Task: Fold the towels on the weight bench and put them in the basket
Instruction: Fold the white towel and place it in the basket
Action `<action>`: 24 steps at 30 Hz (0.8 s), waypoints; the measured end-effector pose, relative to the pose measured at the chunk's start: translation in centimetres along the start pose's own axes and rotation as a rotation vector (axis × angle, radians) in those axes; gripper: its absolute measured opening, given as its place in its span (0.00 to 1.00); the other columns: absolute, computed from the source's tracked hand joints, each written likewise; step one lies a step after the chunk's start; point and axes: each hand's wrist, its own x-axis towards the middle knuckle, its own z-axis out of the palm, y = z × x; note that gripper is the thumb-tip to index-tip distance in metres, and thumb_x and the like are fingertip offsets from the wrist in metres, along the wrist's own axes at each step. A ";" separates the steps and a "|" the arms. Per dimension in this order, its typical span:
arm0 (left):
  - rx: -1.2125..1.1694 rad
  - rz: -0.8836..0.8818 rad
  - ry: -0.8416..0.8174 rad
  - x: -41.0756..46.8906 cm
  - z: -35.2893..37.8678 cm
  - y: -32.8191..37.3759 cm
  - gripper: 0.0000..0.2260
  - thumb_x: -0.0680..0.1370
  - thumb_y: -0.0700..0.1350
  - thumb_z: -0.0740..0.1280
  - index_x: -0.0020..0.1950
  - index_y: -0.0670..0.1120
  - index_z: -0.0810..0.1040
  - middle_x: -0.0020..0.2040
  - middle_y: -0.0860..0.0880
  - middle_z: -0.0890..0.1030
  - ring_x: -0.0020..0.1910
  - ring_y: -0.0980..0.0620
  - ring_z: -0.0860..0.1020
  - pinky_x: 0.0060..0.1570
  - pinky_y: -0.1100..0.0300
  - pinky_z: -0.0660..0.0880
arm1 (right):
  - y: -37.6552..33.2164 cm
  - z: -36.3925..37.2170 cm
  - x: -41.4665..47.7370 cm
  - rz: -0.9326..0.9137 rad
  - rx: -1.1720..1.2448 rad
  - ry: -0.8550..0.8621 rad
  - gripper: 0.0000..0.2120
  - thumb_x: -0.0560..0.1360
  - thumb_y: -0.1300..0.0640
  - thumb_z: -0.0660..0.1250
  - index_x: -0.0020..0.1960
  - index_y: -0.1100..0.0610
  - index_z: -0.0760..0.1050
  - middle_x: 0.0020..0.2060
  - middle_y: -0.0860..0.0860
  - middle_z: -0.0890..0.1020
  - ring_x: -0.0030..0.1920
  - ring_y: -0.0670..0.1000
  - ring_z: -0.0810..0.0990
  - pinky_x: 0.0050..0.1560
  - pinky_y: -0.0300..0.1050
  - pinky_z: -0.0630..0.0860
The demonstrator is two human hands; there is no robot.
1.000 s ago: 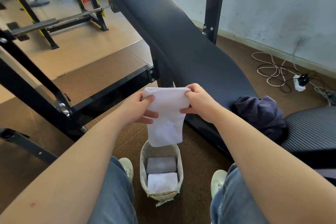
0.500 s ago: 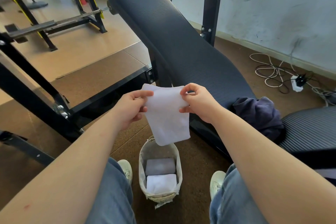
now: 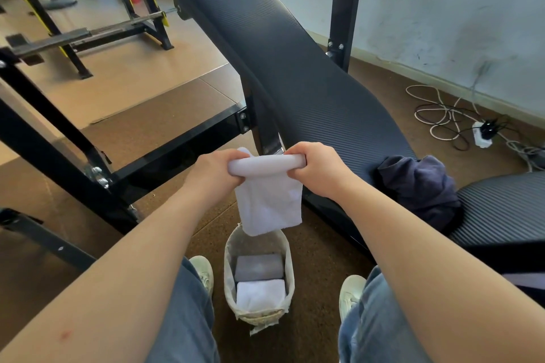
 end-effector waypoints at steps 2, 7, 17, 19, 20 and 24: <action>0.010 -0.032 0.036 0.1 0.2 -0.1 0.16 0.77 0.44 0.73 0.63 0.58 0.80 0.57 0.51 0.81 0.52 0.51 0.75 0.48 0.57 0.73 | -0.1 0.0 -0.1 -0.005 -0.007 -0.008 0.14 0.78 0.61 0.72 0.63 0.52 0.81 0.52 0.46 0.80 0.52 0.48 0.76 0.39 0.31 0.66; 0.040 -0.068 0.096 0.1 0.4 0.3 0.16 0.76 0.45 0.75 0.63 0.52 0.81 0.57 0.49 0.82 0.52 0.51 0.75 0.46 0.57 0.72 | -0.2 0.2 0.0 0.006 -0.011 -0.004 0.13 0.78 0.60 0.72 0.62 0.52 0.81 0.52 0.47 0.80 0.51 0.47 0.76 0.38 0.31 0.66; -0.256 -0.087 0.031 0.8 -1.0 0.4 0.15 0.75 0.43 0.75 0.61 0.47 0.84 0.67 0.52 0.74 0.65 0.50 0.71 0.57 0.54 0.71 | 0.0 -0.2 0.6 0.048 0.076 -0.016 0.08 0.75 0.54 0.74 0.52 0.49 0.79 0.55 0.47 0.76 0.55 0.49 0.75 0.46 0.40 0.73; -0.471 -0.108 0.018 0.6 -1.6 0.5 0.15 0.75 0.42 0.74 0.62 0.50 0.83 0.65 0.53 0.78 0.64 0.50 0.74 0.59 0.54 0.74 | 0.1 -0.9 0.6 0.079 0.186 -0.039 0.10 0.76 0.54 0.73 0.56 0.50 0.77 0.52 0.47 0.80 0.53 0.49 0.79 0.45 0.42 0.75; -0.553 -0.116 0.019 0.5 -1.8 0.7 0.15 0.75 0.42 0.74 0.61 0.51 0.83 0.62 0.53 0.80 0.61 0.51 0.76 0.56 0.56 0.75 | 0.1 -1.1 0.7 0.096 0.254 -0.042 0.11 0.77 0.54 0.72 0.58 0.51 0.77 0.52 0.48 0.81 0.53 0.49 0.80 0.47 0.43 0.78; -0.649 -0.117 0.028 0.5 -2.0 1.1 0.08 0.77 0.44 0.72 0.56 0.52 0.82 0.54 0.51 0.83 0.55 0.52 0.79 0.48 0.60 0.74 | 0.2 -1.2 0.9 0.163 0.530 -0.019 0.15 0.79 0.53 0.71 0.64 0.51 0.73 0.57 0.51 0.83 0.56 0.52 0.84 0.58 0.55 0.83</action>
